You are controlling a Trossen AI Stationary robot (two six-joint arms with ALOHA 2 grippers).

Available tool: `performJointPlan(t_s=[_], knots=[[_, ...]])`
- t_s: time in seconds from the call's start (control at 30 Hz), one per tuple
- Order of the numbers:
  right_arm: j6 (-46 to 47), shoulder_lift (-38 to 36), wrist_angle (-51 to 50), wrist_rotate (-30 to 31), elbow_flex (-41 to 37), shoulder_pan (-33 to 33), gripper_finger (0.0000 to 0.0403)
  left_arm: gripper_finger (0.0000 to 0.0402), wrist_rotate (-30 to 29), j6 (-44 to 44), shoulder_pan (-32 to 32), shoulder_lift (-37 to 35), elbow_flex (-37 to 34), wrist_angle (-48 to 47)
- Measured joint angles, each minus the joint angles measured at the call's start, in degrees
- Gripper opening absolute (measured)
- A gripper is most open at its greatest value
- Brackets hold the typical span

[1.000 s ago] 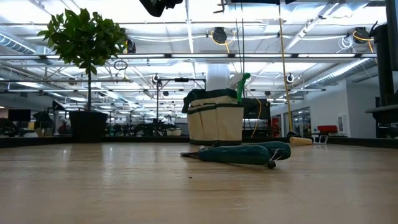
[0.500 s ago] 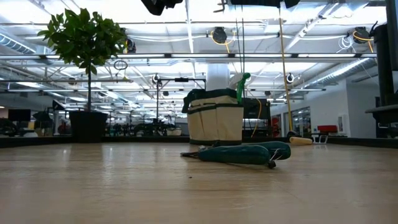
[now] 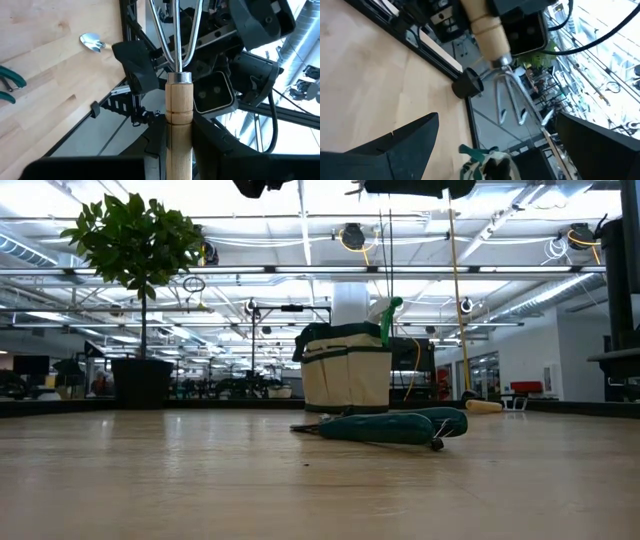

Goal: Pick & Place Garden tools in Gardening bag
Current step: Put the left hand rake into the gardening bag

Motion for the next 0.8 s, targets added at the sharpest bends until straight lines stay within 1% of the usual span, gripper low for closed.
performJointPlan(t_s=[0.2,0.27,0.4,0.5,0.63,0.8], knots=[[-2.4,0.0,2.6,-3.1,0.0,-1.2,0.0393,0.0065,0.0,-1.0,0.1,1.2,0.0,0.0],[-3.8,0.0,4.2,-4.4,0.0,-1.5,0.0393,0.0065,1.0,-1.8,0.1,2.3,-0.1,0.4],[-6.4,0.4,6.3,-4.5,0.0,-2.2,0.0393,0.0065,3.0,-3.4,0.3,4.9,-0.1,5.1],[-6.3,0.5,5.2,-4.5,0.0,-2.4,0.0393,0.0065,4.4,-4.4,1.1,6.2,0.0,9.1],[-5.9,0.5,4.4,-4.4,0.0,-2.4,0.0393,0.0065,5.2,-5.6,1.9,7.4,0.0,10.0],[-3.0,0.5,4.2,-3.5,0.0,-2.4,0.0393,0.0065,5.4,-5.9,3.0,8.6,0.0,11.1]])
